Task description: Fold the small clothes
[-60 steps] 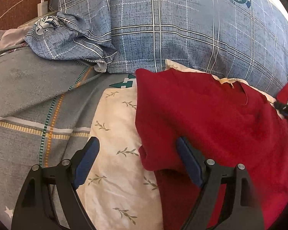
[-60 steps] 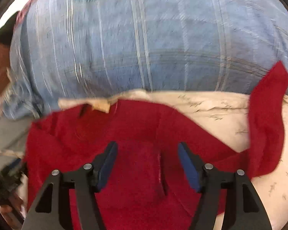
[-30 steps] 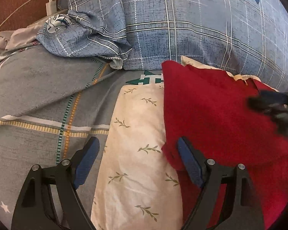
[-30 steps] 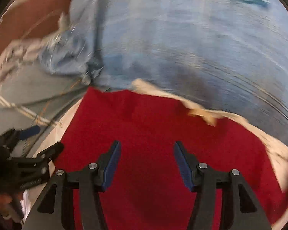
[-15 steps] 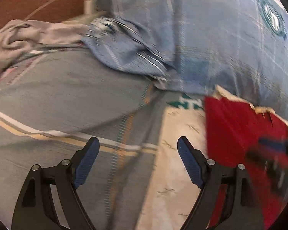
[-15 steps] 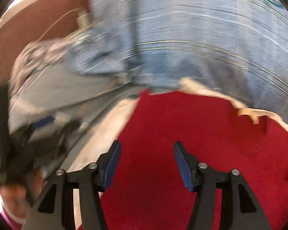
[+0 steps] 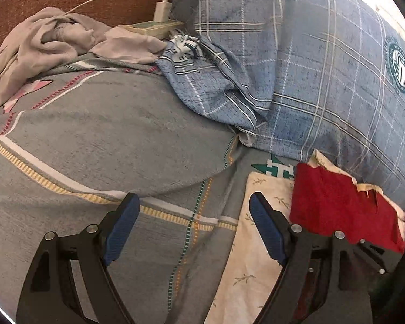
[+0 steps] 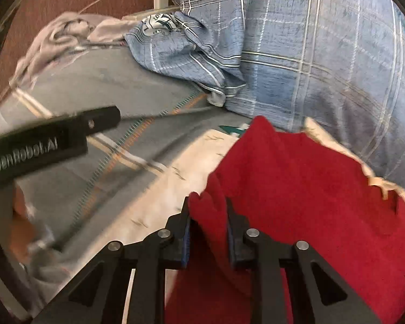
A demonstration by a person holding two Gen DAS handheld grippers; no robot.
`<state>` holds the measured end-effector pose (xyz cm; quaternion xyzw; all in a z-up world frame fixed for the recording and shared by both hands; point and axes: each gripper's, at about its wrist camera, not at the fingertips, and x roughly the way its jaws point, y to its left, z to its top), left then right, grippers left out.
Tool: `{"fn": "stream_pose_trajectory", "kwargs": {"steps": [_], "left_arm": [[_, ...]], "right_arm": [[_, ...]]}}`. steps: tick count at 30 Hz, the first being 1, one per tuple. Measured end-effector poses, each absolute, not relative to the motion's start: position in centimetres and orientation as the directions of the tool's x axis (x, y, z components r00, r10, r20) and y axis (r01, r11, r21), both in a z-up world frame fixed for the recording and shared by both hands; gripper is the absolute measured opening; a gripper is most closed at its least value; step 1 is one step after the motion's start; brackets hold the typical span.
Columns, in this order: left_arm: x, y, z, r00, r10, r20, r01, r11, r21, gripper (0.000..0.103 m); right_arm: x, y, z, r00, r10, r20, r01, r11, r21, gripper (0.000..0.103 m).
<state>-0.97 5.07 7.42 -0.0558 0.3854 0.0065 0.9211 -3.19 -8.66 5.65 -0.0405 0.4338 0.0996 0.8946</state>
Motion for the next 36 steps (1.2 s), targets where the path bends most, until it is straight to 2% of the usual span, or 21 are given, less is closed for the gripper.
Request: {"fn": "stream_pose_trajectory", "kwargs": {"steps": [5, 8, 10, 12, 14, 16, 20, 22, 25, 29, 30, 33, 34, 36], "left_arm": [[-0.7, 4.8, 6.9, 0.697, -0.036, -0.716, -0.06, 0.992, -0.108, 0.084], [-0.9, 3.4, 6.7, 0.698, -0.066, -0.713, -0.011, 0.995, -0.103, 0.084], [-1.5, 2.1, 6.7, 0.702, -0.109, -0.704, 0.051, 0.993, -0.103, 0.084], [-2.1, 0.8, 6.8, 0.698, -0.165, -0.697, 0.121, 0.986, -0.113, 0.084], [-2.7, -1.1, 6.7, 0.688, -0.226, -0.69, 0.202, 0.972, -0.117, 0.084], [-3.0, -2.7, 6.6, 0.674, -0.252, -0.695, 0.249, 0.962, -0.108, 0.084], [-3.4, -5.5, 5.5, 0.608, -0.319, -0.727, 0.333, 0.934, -0.132, 0.084], [-3.2, -6.6, 4.3, 0.581, -0.297, -0.758, 0.343, 0.934, -0.103, 0.084], [-2.6, -7.7, 2.3, 0.552, -0.22, -0.804, 0.33, 0.943, -0.032, 0.084], [-2.3, -7.4, 1.8, 0.534, -0.244, -0.81, 0.318, 0.945, -0.075, 0.084], [-2.3, -7.3, 1.9, 0.536, -0.247, -0.807, 0.319, 0.944, -0.077, 0.084], [-2.7, -6.9, 2.3, 0.551, -0.249, -0.796, 0.312, 0.947, -0.08, 0.084], [-2.7, -6.8, 2.6, 0.56, -0.249, -0.79, 0.31, 0.948, -0.078, 0.084], [-3.0, -6.5, 3.1, 0.59, -0.242, -0.771, 0.301, 0.951, -0.068, 0.084]], "right_arm": [[-3.0, -8.9, 4.4, 0.589, 0.2, -0.783, -0.195, 0.976, 0.102, 0.021], [-4.7, -11.0, 6.2, 0.577, 0.285, -0.766, -0.197, 0.958, 0.208, 0.034], [-6.2, -13.0, 7.4, 0.586, 0.301, -0.752, -0.174, 0.954, 0.245, 0.051], [-9.2, -16.5, 9.0, 0.658, 0.208, -0.723, -0.099, 0.977, 0.191, 0.056], [-11.0, -19.3, 9.5, 0.687, 0.108, -0.719, -0.021, 0.991, 0.129, 0.056], [-12.9, -23.2, 9.3, 0.669, -0.035, -0.743, 0.101, 0.994, 0.044, 0.056], [-14.8, -29.4, 7.1, 0.587, -0.202, -0.784, 0.274, 0.961, -0.043, 0.055], [-15.2, -31.3, 6.0, 0.55, -0.246, -0.798, 0.328, 0.943, -0.065, 0.052], [-15.5, -32.7, 5.4, 0.569, -0.2, -0.797, 0.34, 0.941, 0.007, 0.053], [-16.4, -34.1, 7.7, 0.594, -0.175, -0.785, 0.332, 0.942, 0.041, 0.055], [-16.5, -34.7, 8.1, 0.599, -0.2, -0.775, 0.356, 0.934, 0.035, 0.057], [-16.5, -39.2, 10.3, 0.586, -0.325, -0.742, 0.491, 0.871, 0.006, 0.077], [-16.4, -41.3, 10.9, 0.575, -0.368, -0.731, 0.547, 0.837, 0.009, 0.081], [-15.8, -44.9, 11.2, 0.528, -0.426, -0.735, 0.622, 0.783, -0.007, 0.082]]}}
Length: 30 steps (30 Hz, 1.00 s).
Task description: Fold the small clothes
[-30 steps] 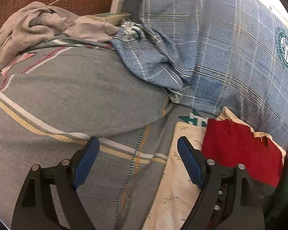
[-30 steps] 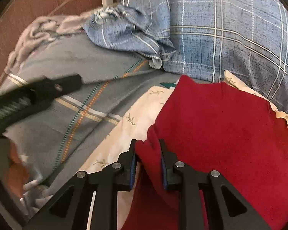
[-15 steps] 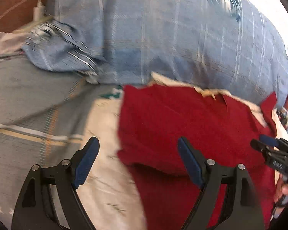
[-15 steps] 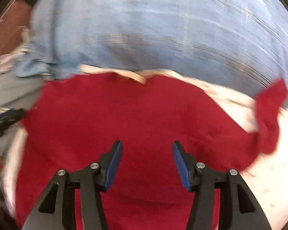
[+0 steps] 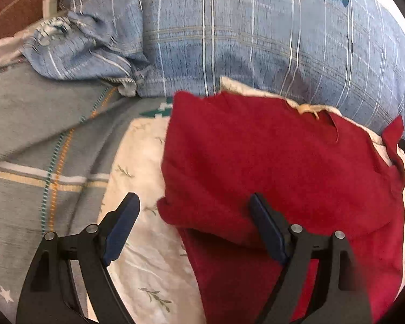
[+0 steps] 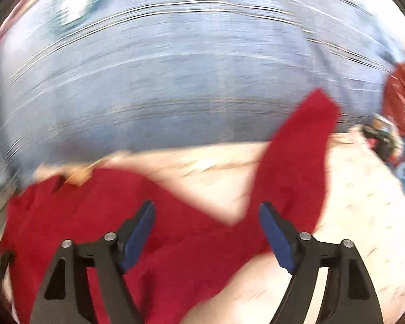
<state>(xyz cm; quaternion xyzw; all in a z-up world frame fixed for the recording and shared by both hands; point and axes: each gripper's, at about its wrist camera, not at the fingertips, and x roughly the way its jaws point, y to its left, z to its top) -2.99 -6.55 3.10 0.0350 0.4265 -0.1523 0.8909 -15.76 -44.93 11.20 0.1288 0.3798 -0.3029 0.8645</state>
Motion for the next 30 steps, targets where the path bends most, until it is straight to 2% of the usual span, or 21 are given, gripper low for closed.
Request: {"fn": "stream_pose_trajectory", "kwargs": {"steps": [3, 5, 9, 11, 13, 14, 16, 19, 23, 26, 30], "left_arm": [[-3.1, -6.2, 3.8, 0.62, -0.242, -0.746, 0.288, 0.955, -0.071, 0.084], [-2.9, -6.0, 3.9, 0.627, -0.245, -0.74, 0.28, 0.957, -0.079, 0.084], [-2.4, -5.8, 3.7, 0.628, -0.241, -0.74, 0.271, 0.959, -0.082, 0.084], [-2.2, -5.9, 3.5, 0.63, -0.233, -0.741, 0.268, 0.961, -0.074, 0.084], [-2.0, -5.9, 3.5, 0.632, -0.226, -0.741, 0.265, 0.962, -0.067, 0.084], [-2.0, -5.9, 3.5, 0.633, -0.225, -0.74, 0.263, 0.962, -0.068, 0.084], [-1.9, -5.7, 3.6, 0.634, -0.23, -0.739, 0.259, 0.963, -0.077, 0.084], [-2.0, -5.4, 3.9, 0.636, -0.244, -0.732, 0.257, 0.962, -0.098, 0.084], [-2.3, -4.9, 4.6, 0.653, -0.261, -0.711, 0.25, 0.96, -0.123, 0.084], [-2.4, -4.4, 5.1, 0.668, -0.27, -0.694, 0.24, 0.96, -0.143, 0.084], [-2.4, -3.6, 5.7, 0.678, -0.28, -0.679, 0.227, 0.959, -0.168, 0.084]], "right_arm": [[-14.2, -50.0, 10.2, 0.43, -0.431, -0.793, 0.687, 0.727, -0.023, 0.081], [-13.5, -52.4, 9.2, 0.404, -0.422, -0.812, 0.717, 0.697, -0.005, 0.081], [-11.4, -55.1, 7.2, 0.333, -0.438, -0.835, 0.732, 0.678, -0.064, 0.081], [-11.0, -56.3, 6.1, 0.297, -0.447, -0.844, 0.741, 0.665, -0.092, 0.075], [-11.3, -57.0, 5.2, 0.288, -0.444, -0.848, 0.748, 0.658, -0.091, 0.039], [-11.8, -57.4, 5.3, 0.29, -0.453, -0.843, 0.752, 0.653, -0.092, 0.033], [-13.3, -57.7, 6.2, 0.36, -0.417, -0.835, 0.74, 0.672, -0.017, 0.006], [-15.8, -57.0, 8.5, 0.469, -0.353, -0.81, 0.685, 0.724, 0.082, 0.006], [-18.7, -52.9, 13.5, 0.635, -0.254, -0.73, 0.547, 0.814, 0.192, 0.006], [-19.2, -46.0, 18.2, 0.75, -0.121, -0.65, 0.37, 0.891, 0.261, 0.006], [-19.6, -36.6, 19.7, 0.809, 0.063, -0.584, 0.1, 0.965, 0.243, 0.009]]}}
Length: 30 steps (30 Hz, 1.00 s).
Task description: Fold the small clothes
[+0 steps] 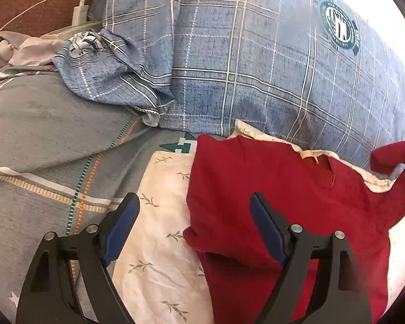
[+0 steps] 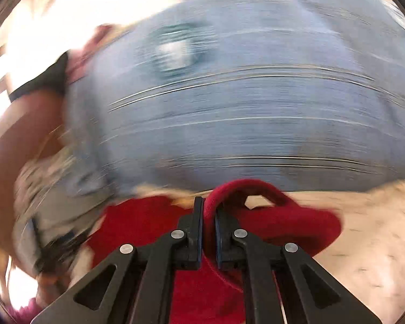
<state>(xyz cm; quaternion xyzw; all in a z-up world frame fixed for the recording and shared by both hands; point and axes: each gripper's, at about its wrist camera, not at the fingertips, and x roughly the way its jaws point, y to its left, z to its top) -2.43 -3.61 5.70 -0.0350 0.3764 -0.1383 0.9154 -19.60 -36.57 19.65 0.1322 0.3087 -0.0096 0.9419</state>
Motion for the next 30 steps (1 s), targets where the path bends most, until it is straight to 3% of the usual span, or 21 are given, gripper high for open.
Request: {"fn": "stream_pose_trajectory", "kwargs": {"steps": [3, 4, 7, 9, 11, 12, 13, 17, 21, 30], "left_arm": [[-2.5, -3.1, 5.8, 0.679, -0.289, -0.675, 0.223, 0.957, -0.186, 0.084], [-2.4, -3.1, 5.8, 0.677, -0.294, -0.675, 0.224, 0.956, -0.192, 0.084], [-2.6, -3.2, 5.9, 0.668, -0.306, -0.678, 0.236, 0.952, -0.197, 0.084], [-2.8, -3.3, 6.1, 0.673, -0.307, -0.673, 0.242, 0.951, -0.191, 0.084], [-2.9, -3.5, 6.3, 0.679, -0.307, -0.667, 0.246, 0.951, -0.187, 0.084], [-2.8, -3.6, 6.2, 0.679, -0.308, -0.667, 0.247, 0.951, -0.187, 0.084], [-2.8, -3.7, 6.2, 0.676, -0.311, -0.668, 0.25, 0.95, -0.189, 0.084], [-3.1, -4.1, 6.6, 0.654, -0.35, -0.67, 0.287, 0.935, -0.208, 0.084], [-3.2, -6.0, 7.9, 0.63, -0.399, -0.666, 0.329, 0.914, -0.237, 0.084], [1.6, -15.1, 6.5, 0.482, -0.394, -0.783, 0.461, 0.874, -0.156, 0.084]], "right_arm": [[-18.9, -31.0, 15.6, 0.728, 0.179, -0.662, -0.029, 0.973, 0.231, 0.015], [-18.4, -29.5, 13.8, 0.678, 0.195, -0.709, -0.05, 0.974, 0.221, 0.026], [-18.2, -26.7, 8.8, 0.543, 0.158, -0.825, -0.042, 0.986, 0.161, 0.031], [-18.7, -27.1, 8.6, 0.54, 0.165, -0.825, -0.036, 0.984, 0.173, 0.033], [-19.2, -27.3, 10.1, 0.586, 0.172, -0.792, -0.015, 0.98, 0.201, 0.044], [-19.4, -27.6, 10.9, 0.613, 0.177, -0.77, -0.004, 0.975, 0.222, 0.055], [-19.3, -27.6, 11.6, 0.626, 0.177, -0.76, -0.005, 0.975, 0.223, 0.058], [-18.9, -27.1, 13.5, 0.666, 0.128, -0.735, 0.013, 0.983, 0.183, 0.058], [-20.4, -29.4, 13.1, 0.684, 0.136, -0.717, 0.073, 0.965, 0.253, 0.061], [-24.1, -33.3, 11.2, 0.687, 0.16, -0.708, 0.163, 0.917, 0.365, 0.062]]}}
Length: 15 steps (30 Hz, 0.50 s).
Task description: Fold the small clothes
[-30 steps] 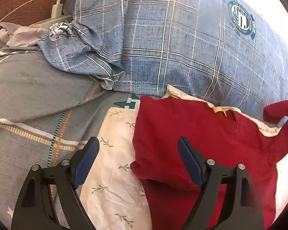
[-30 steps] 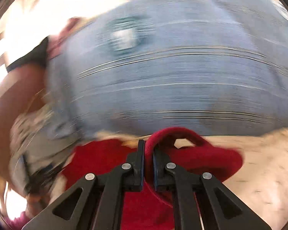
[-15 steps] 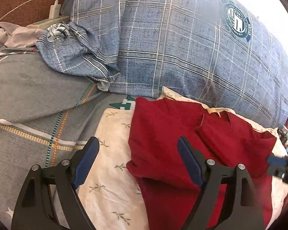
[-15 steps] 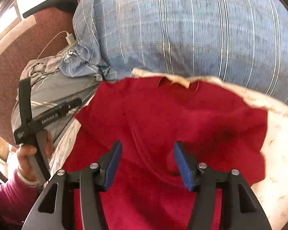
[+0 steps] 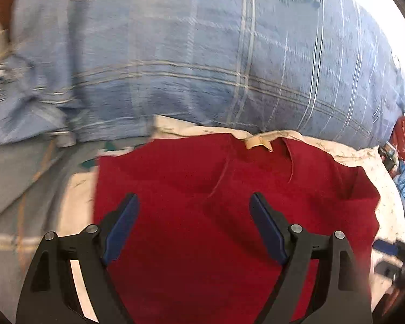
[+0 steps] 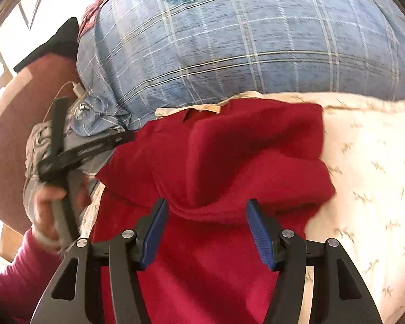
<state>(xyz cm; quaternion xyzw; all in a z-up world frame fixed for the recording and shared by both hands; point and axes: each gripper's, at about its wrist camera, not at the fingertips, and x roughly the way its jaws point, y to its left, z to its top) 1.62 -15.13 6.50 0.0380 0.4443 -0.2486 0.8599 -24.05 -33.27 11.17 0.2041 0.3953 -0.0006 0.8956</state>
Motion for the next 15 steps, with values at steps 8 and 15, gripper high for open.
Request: {"fn": "stream_pose_trajectory", "kwargs": {"steps": [8, 15], "left_arm": [[4.2, -21.5, 3.2, 0.355, -0.334, -0.873, 0.552, 0.829, -0.092, 0.03], [1.7, -16.9, 9.4, 0.444, -0.41, -0.796, 0.546, 0.829, -0.122, 0.011]], "right_arm": [[-25.6, -35.4, 10.4, 0.698, 0.153, -0.7, 0.206, 0.893, 0.401, 0.062], [-26.3, -36.6, 11.2, 0.715, -0.007, -0.7, 0.276, 0.921, 0.274, 0.067]]}}
